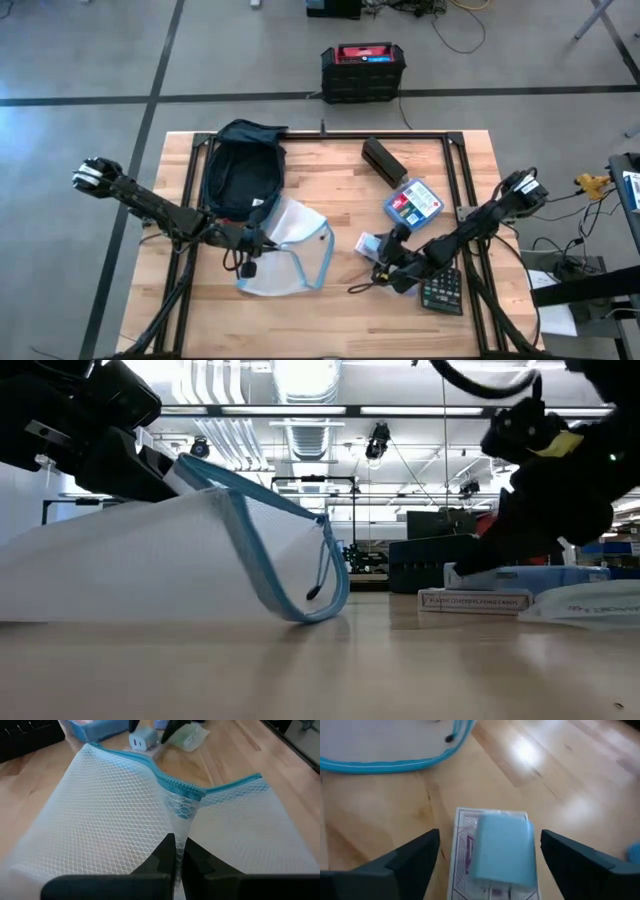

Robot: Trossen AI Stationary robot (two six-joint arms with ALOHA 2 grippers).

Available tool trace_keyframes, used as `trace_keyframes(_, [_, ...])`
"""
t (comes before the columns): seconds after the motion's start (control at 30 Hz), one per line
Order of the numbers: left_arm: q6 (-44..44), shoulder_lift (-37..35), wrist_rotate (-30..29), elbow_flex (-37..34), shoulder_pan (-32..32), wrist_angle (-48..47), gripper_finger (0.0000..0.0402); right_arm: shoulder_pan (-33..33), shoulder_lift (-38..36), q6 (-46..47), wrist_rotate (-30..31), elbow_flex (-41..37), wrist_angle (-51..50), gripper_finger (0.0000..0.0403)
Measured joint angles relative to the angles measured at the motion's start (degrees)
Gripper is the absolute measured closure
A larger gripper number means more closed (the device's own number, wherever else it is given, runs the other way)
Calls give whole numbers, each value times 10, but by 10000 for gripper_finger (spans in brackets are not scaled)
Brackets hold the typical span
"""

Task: Unpack backpack
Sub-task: Remove the pink charger adapter from the blue zip bag

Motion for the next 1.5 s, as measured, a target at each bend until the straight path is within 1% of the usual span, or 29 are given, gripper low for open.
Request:
trace_keyframes(0.07, [0,0,0,0,0,4,402,0,-1,-4,1,21,-47,63])
trace_keyframes(0.17, [4,0,0,0,0,10,402,0,-1,-15,13,57,-102,64])
trace_keyframes(0.27, [31,0,13,0,0,18,402,7,-2,-66,26,93,-81,70])
trace_keyframes(0.33, [46,0,27,0,0,29,402,8,-1,-118,28,108,-29,74])
trace_keyframes(0.4, [67,8,35,0,0,53,402,8,12,-202,21,113,75,79])
trace_keyframes(0.43, [75,13,39,0,-1,68,402,8,22,-242,3,115,132,81])
trace_keyframes(0.5, [95,30,46,0,-1,106,402,2,46,-300,-18,113,213,84])
trace_keyframes(0.53, [107,39,48,0,-1,124,402,-2,62,-321,-36,114,254,85])
trace_keyframes(0.6, [135,60,48,0,-1,159,402,-12,101,-338,-69,126,299,87])
trace_keyframes(0.67, [162,77,48,0,0,187,402,-17,145,-341,-81,151,306,87])
trace_keyframes(0.73, [183,88,48,0,2,207,402,-19,188,-344,-75,182,308,86])
trace_keyframes(0.87, [212,86,40,0,5,219,402,-27,266,-323,-34,244,278,86])
trace_keyframes(0.97, [225,73,34,25,-1,209,402,-39,304,-265,5,276,216,88])
trace_keyframes(1.03, [234,65,35,57,-13,165,402,-43,318,-223,18,289,183,89])
trace_keyframes(1.1, [235,64,38,88,-20,87,402,-45,322,-198,20,293,177,88])
trace_keyframes(1.17, [213,69,36,107,-23,15,402,-45,326,-187,23,294,180,85])
trace_keyframes(1.2, [198,74,33,112,-23,-5,402,-45,327,-187,25,296,180,83])
trace_keyframes(1.27, [173,83,32,113,-23,-25,402,-46,327,-187,26,296,181,79])
trace_keyframes(1.37, [148,98,32,103,-23,-26,402,-47,328,-189,26,296,191,74])
trace_keyframes(1.5, [152,103,31,99,-23,-31,402,-49,328,-190,11,297,214,74])
